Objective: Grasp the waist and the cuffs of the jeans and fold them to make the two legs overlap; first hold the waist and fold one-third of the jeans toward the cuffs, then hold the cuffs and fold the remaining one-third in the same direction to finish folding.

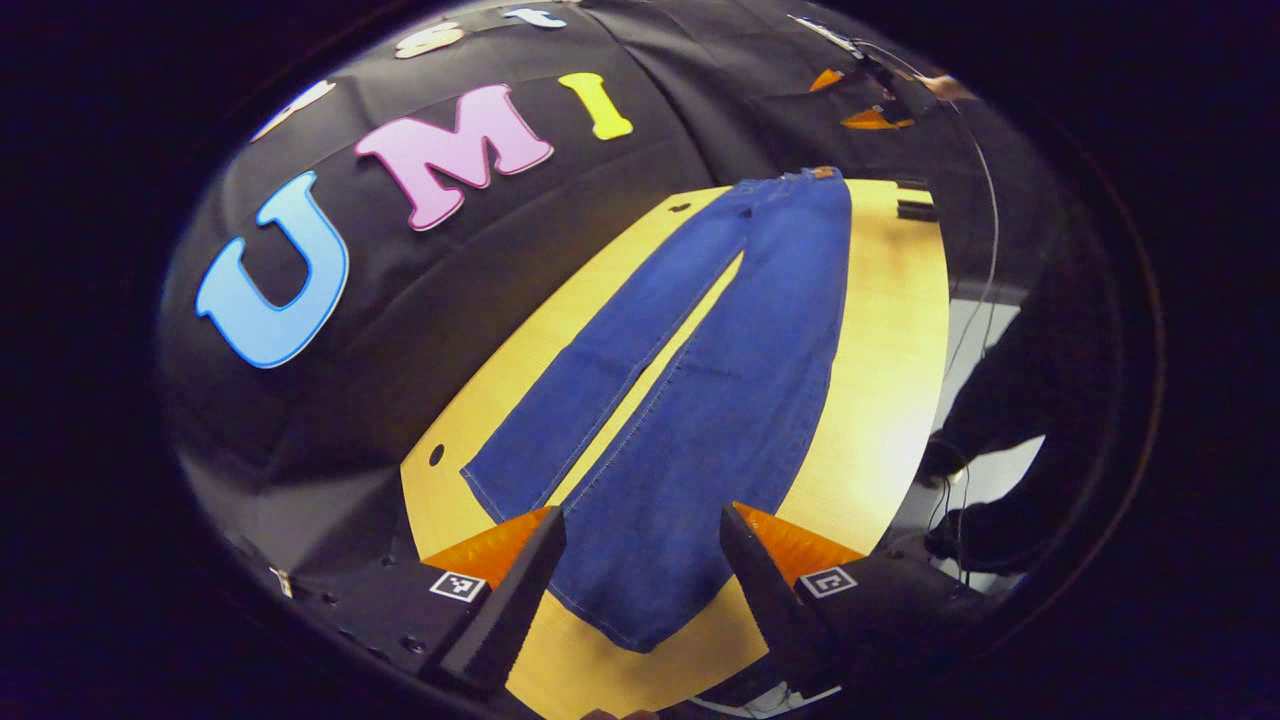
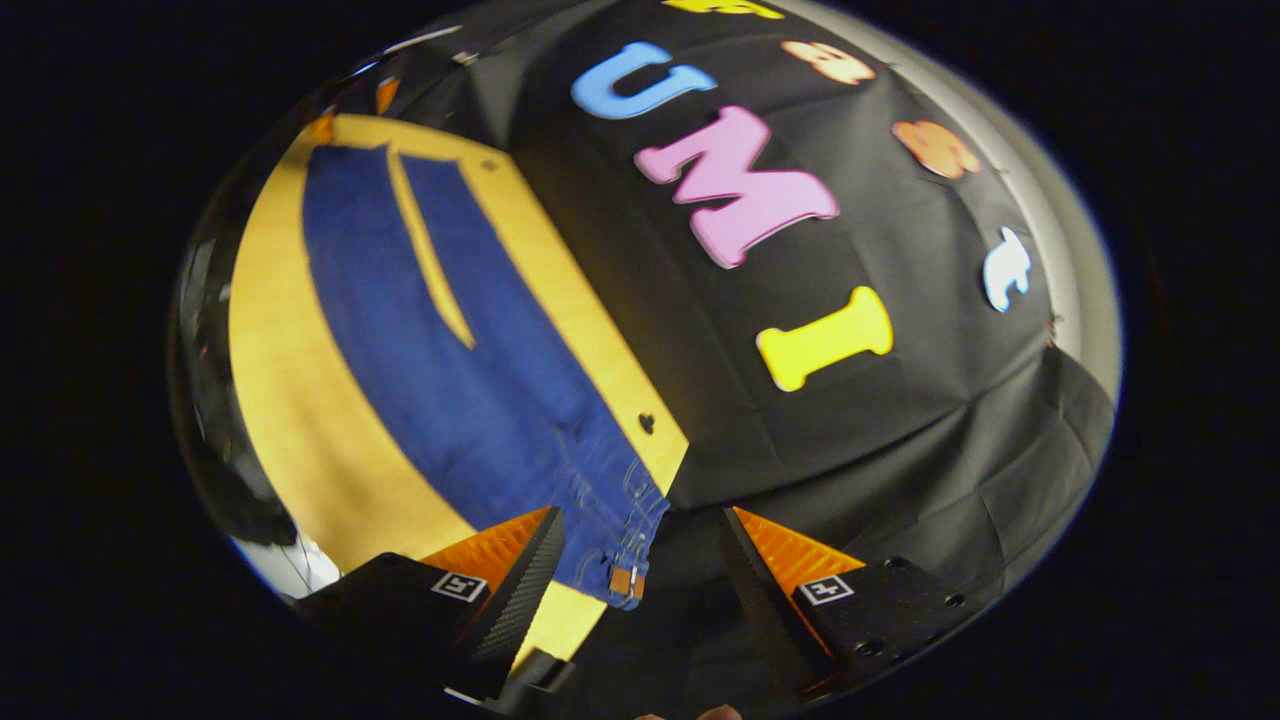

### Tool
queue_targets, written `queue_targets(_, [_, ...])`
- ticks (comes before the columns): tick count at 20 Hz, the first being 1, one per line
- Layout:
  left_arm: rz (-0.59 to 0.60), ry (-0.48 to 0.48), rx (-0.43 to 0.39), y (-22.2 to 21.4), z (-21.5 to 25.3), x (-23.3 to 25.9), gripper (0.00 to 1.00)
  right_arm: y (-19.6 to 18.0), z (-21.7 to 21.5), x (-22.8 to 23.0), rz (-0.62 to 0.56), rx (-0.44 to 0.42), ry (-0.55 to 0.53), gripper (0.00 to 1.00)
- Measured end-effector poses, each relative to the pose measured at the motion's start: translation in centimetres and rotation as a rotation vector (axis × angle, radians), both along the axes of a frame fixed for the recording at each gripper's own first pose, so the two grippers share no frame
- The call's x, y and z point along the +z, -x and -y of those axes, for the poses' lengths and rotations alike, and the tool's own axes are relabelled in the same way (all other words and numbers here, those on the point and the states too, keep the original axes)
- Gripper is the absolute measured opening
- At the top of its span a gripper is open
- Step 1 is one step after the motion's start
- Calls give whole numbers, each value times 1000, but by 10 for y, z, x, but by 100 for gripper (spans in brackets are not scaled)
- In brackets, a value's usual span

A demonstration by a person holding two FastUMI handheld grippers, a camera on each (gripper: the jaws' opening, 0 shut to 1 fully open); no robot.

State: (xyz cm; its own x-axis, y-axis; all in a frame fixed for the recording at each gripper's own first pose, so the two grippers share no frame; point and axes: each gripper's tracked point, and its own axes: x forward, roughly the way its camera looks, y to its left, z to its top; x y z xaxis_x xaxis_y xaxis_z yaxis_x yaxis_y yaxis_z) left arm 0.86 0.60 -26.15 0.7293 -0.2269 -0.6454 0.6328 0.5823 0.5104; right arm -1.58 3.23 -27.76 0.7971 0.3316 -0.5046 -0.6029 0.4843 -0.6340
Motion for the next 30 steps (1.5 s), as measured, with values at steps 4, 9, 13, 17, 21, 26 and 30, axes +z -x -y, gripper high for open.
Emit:
queue_targets(4, [-130,-156,-146,2,-9,-42,98,15,7,-72,-69,263,237,96])
queue_targets(9, [-233,-309,-242,7,-23,-76,98,-4,14,-150,-171,419,382,96])
queue_targets(13, [-275,-305,-236,3,-19,-92,98,-28,30,-182,-204,456,449,96])
queue_targets(17, [-251,-292,-241,-9,-14,-93,95,-39,35,-206,-208,494,511,96])
queue_targets(21, [-250,-285,-221,-10,-15,-94,96,-53,31,-208,-160,497,522,91])
queue_targets(26, [-262,-347,-303,4,-19,-96,96,-56,30,-207,-159,486,514,92])
queue_targets(30, [-256,-347,-239,-12,-27,-95,96,-57,30,-208,-163,470,516,92])
